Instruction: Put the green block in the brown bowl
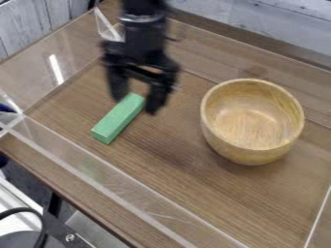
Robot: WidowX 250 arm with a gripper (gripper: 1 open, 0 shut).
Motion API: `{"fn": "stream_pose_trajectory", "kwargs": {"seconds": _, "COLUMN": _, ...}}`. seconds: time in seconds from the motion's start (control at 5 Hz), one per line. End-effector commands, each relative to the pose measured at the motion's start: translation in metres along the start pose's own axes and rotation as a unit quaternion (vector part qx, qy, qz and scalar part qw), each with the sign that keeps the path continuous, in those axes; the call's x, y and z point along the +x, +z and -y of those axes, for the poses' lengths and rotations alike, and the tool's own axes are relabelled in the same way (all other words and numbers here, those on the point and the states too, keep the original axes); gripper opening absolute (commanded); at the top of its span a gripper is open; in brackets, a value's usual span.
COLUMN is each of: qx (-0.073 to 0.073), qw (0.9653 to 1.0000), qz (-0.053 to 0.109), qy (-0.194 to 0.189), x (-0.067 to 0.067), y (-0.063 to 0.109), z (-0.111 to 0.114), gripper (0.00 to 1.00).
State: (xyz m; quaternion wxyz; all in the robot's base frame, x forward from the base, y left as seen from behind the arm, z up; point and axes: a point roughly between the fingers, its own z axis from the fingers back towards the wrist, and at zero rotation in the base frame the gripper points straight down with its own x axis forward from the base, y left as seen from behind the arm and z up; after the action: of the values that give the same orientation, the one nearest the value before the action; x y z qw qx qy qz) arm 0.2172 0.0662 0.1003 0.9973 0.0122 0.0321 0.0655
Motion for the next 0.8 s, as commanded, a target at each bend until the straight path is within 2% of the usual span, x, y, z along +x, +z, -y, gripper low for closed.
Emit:
{"fn": "stream_pose_trajectory", "kwargs": {"seconds": 0.0, "qx": -0.012, "qw": 0.9992, "qz": 0.038, "qy": -0.007, "x": 0.011, "y": -0.002, "z": -0.03, "gripper": 1.0}}
{"fn": "stream_pose_trajectory", "kwargs": {"seconds": 0.2, "qx": -0.026, "qw": 0.9986, "qz": 0.045, "qy": -0.009, "x": 0.018, "y": -0.015, "z": -0.047, "gripper": 1.0}}
{"fn": "stream_pose_trajectory", "kwargs": {"seconds": 0.4, "qx": -0.039, "qw": 0.9984, "qz": 0.041, "qy": -0.008, "x": 0.018, "y": -0.033, "z": -0.047, "gripper": 0.0}}
{"fn": "stream_pose_trajectory", "kwargs": {"seconds": 0.6, "qx": -0.049, "qw": 0.9981, "qz": 0.035, "qy": -0.008, "x": 0.017, "y": -0.046, "z": -0.046, "gripper": 0.0}}
